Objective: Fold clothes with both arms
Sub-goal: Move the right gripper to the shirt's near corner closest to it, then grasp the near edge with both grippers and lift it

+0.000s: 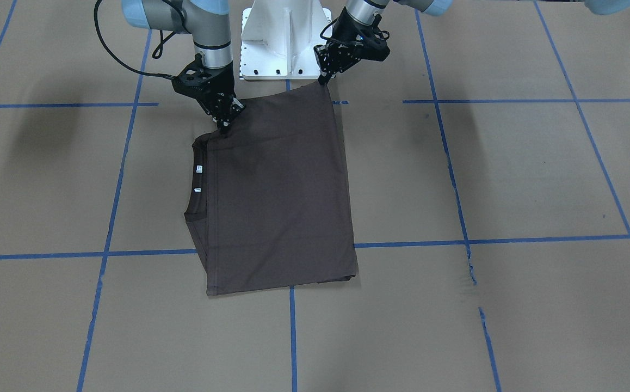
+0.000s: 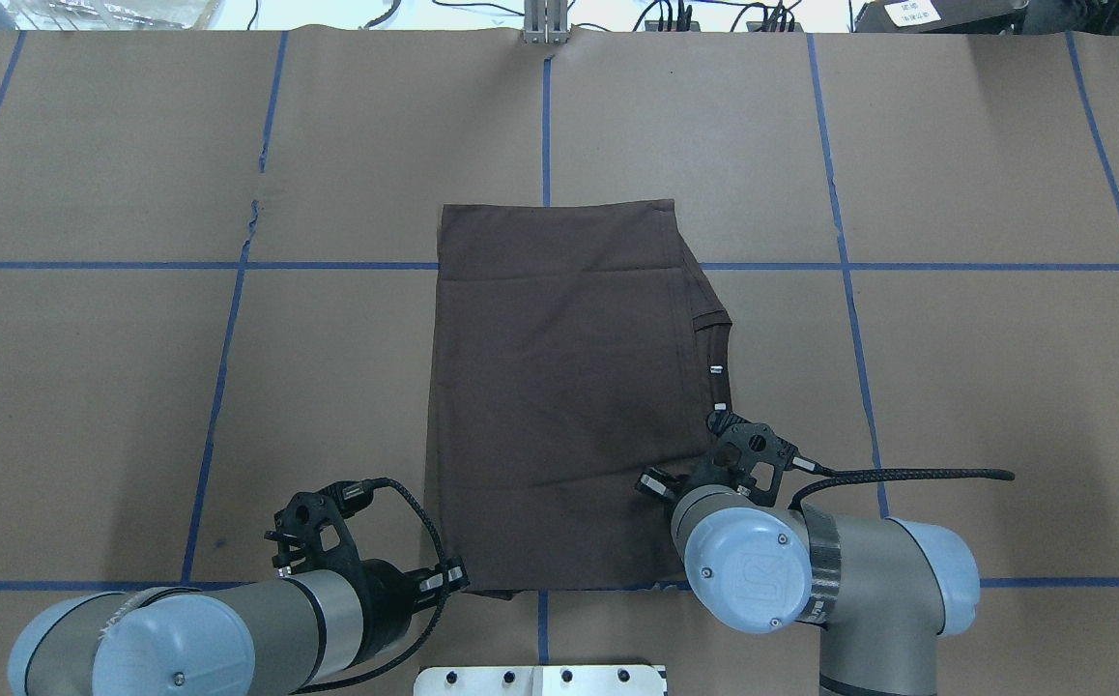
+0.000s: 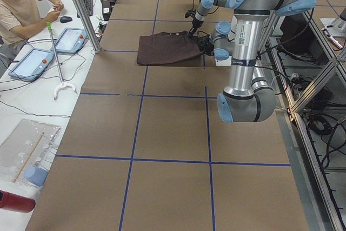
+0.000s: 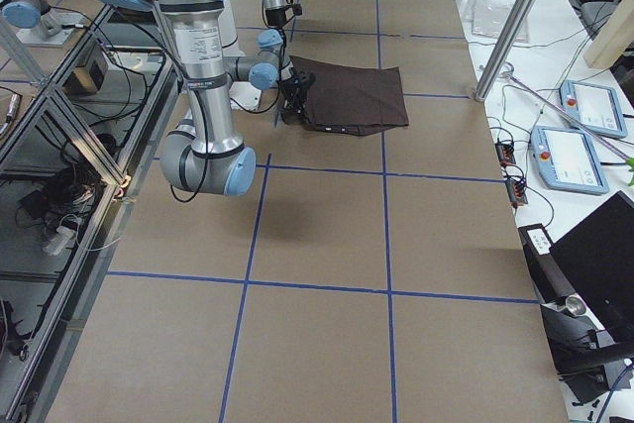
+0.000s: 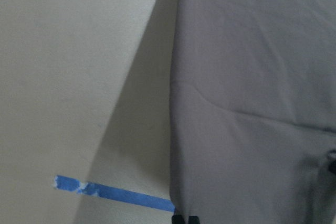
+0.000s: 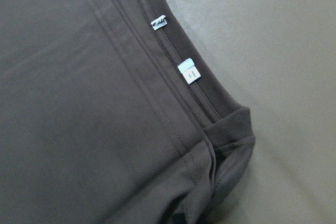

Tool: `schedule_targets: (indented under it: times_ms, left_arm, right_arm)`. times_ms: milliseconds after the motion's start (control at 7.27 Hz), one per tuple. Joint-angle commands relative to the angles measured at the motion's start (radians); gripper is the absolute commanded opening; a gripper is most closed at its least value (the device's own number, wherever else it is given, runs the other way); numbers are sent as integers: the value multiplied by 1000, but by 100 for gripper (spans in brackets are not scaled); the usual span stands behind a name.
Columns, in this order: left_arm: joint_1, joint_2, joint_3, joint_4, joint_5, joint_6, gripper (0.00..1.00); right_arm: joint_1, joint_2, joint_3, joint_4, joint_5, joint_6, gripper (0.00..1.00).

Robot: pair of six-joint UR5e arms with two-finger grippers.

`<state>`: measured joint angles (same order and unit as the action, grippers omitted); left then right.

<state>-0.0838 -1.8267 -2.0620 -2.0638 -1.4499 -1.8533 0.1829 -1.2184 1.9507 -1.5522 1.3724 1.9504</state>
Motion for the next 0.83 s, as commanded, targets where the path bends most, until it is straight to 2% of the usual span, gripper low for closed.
schedule_targets:
  times_ms: [0, 138, 275, 550, 688]
  left_arm:
    - [-8, 1, -9, 1, -12, 2, 0]
    - [-20, 3, -30, 7, -15, 17, 0]
    - [-48, 9, -114, 84, -58, 46, 0]
    - [-51, -2, -309, 312, -84, 46, 0]
    - [-50, -16, -398, 423, -99, 46, 0]
  right_arm:
    - [4, 3, 4, 6, 1, 1, 0]
    - [4, 5, 45, 1, 5, -4, 0]
    - [7, 5, 136, -38, 13, -4, 0]
    - [7, 4, 331, -193, 52, -2, 0]
    - [4, 5, 349, -206, 63, -2, 0]
